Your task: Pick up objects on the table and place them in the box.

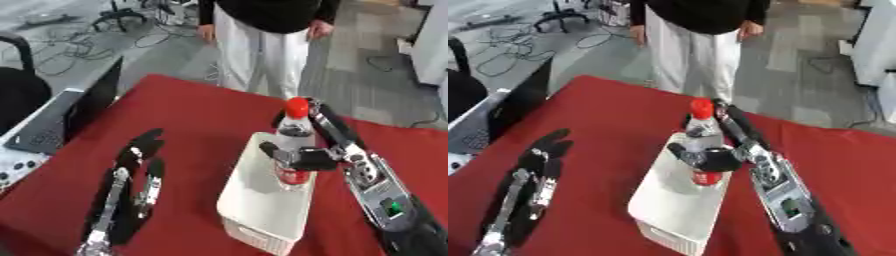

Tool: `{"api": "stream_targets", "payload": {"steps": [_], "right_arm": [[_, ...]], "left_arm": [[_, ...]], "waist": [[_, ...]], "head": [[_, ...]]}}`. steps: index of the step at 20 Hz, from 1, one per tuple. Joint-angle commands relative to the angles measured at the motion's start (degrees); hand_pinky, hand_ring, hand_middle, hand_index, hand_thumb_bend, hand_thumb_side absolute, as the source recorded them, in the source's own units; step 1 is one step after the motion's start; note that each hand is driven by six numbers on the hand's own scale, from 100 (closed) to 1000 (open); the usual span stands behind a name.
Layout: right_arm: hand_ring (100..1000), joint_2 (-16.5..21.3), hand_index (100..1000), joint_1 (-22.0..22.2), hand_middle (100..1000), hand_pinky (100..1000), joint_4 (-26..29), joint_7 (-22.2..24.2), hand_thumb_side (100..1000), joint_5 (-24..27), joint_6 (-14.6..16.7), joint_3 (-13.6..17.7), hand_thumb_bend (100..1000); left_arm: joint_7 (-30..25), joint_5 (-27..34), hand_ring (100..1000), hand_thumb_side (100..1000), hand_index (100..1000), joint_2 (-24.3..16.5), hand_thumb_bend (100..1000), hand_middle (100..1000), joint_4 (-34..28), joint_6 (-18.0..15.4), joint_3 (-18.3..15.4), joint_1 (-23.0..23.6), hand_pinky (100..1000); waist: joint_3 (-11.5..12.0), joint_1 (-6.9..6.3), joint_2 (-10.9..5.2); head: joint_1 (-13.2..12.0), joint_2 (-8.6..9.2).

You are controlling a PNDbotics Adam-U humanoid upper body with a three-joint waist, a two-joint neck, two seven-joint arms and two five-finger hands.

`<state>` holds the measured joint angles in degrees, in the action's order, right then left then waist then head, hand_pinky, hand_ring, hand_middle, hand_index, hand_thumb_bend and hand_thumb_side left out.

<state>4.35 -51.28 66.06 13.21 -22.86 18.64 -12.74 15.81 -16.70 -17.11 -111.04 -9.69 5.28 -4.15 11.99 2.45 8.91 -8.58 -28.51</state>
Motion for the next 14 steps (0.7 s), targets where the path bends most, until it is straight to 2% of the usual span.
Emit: {"api": "stream_targets", "payload": {"steps": [1, 2, 4, 5, 8, 12, 14], "right_arm": [[240, -0.08, 413, -2.48, 308, 106, 0.66, -0.74, 232, -1.01, 0.75, 0.79, 407], [259, -0.08, 417, -2.51, 314, 132, 0.59, -0.92, 244, -1.35, 0.89, 0.85, 414], [362, -0.06, 467, -2.61, 366, 269, 0.52, -1.23, 315, -2.41, 1.22, 0.93, 452], [422, -0.07, 521, -2.66, 400, 355, 0.52, -1.41, 360, -3.06, 1.40, 0.99, 485], [629, -0.15, 708, -2.64, 608, 605, 0.56, -1.79, 453, -4.57, 2.16, 1.06, 520], [841, -0.20, 889, -2.55, 864, 765, 0.54, -1.52, 519, -5.38, 3.45, 1.10, 551], [900, -0.20, 937, -2.59, 919, 829, 0.62, -1.50, 539, -5.34, 4.13, 1.09, 566]], "left_arm": [[-0.43, 0.26, 856, 900, 939, -0.41, 100, 861, -0.71, -0.17, 0.26, -0.65, 853], [-0.53, 0.27, 856, 900, 939, -0.38, 100, 861, -0.70, -0.21, 0.34, -0.72, 853], [-0.75, 0.29, 857, 901, 939, -0.32, 100, 862, -0.69, -0.28, 0.49, -0.91, 853], [-0.86, 0.30, 857, 902, 939, -0.29, 100, 862, -0.70, -0.32, 0.57, -1.01, 853], [-1.17, 0.32, 857, 903, 939, -0.22, 100, 862, -0.69, -0.37, 0.71, -1.21, 854], [-1.38, 0.35, 858, 904, 939, -0.19, 100, 862, -0.63, -0.37, 0.75, -1.37, 855], [-1.49, 0.35, 858, 904, 939, -0.19, 100, 862, -0.57, -0.38, 0.80, -1.44, 855]], "waist": [[0.35, -0.27, -0.37], [0.44, -0.25, -0.24], [0.68, -0.21, 0.09], [0.80, -0.19, 0.25], [1.02, -0.16, 0.57], [0.92, -0.02, 0.77], [0.82, 0.05, 0.80]], "head": [[0.78, 1.12], [0.93, 1.23], [1.41, 1.63], [1.61, 1.83], [1.91, 2.10], [2.06, 2.13], [2.13, 2.20]]}}
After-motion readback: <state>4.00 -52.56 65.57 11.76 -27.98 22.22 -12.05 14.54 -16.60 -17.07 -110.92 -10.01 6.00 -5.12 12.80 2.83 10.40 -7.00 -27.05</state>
